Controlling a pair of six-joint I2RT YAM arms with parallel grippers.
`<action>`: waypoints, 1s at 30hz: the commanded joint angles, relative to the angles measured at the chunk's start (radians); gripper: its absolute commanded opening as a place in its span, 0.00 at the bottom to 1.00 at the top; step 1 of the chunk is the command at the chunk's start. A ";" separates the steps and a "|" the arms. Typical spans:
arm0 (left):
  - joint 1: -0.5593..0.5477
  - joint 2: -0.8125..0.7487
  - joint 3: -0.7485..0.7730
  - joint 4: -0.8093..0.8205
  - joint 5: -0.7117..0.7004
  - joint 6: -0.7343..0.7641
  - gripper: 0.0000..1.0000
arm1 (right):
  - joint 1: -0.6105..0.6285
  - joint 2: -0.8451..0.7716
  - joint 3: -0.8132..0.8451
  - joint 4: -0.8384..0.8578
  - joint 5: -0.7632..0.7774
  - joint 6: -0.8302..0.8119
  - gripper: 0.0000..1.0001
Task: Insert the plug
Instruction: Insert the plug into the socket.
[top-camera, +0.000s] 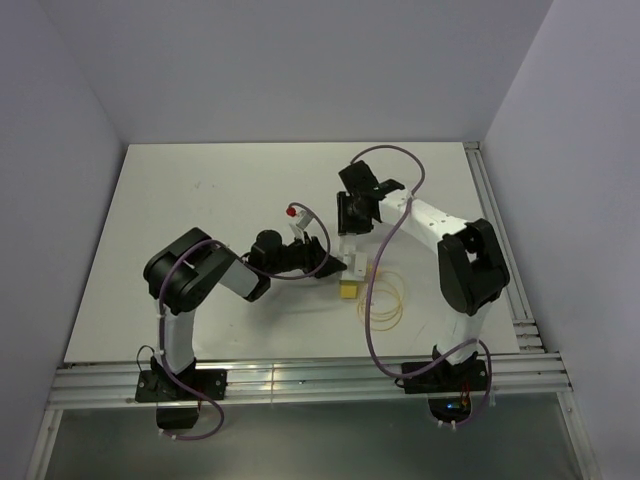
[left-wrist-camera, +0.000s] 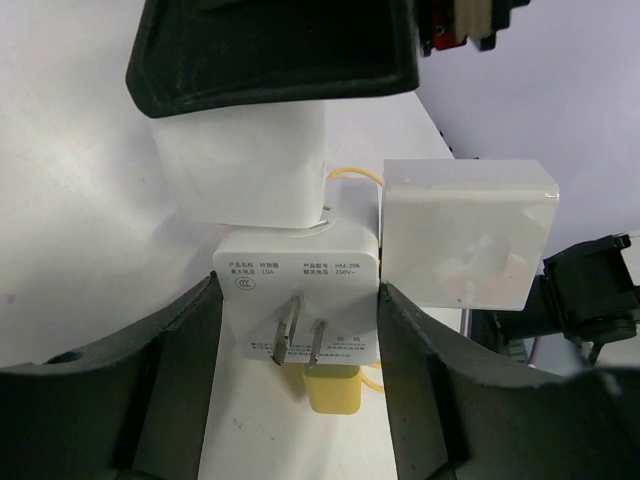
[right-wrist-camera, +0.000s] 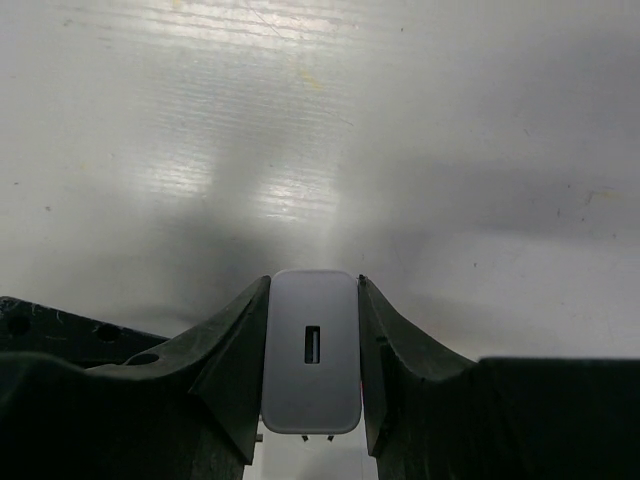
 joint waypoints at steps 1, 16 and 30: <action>-0.003 -0.106 0.007 0.048 -0.047 0.099 0.00 | 0.005 -0.107 0.015 -0.022 -0.020 -0.004 0.00; -0.009 -0.319 -0.111 0.074 -0.125 0.394 0.00 | 0.014 -0.317 -0.089 -0.005 -0.069 0.065 0.00; -0.190 -0.546 -0.225 0.003 -0.399 0.707 0.00 | 0.067 -0.552 -0.316 0.052 -0.101 0.110 0.04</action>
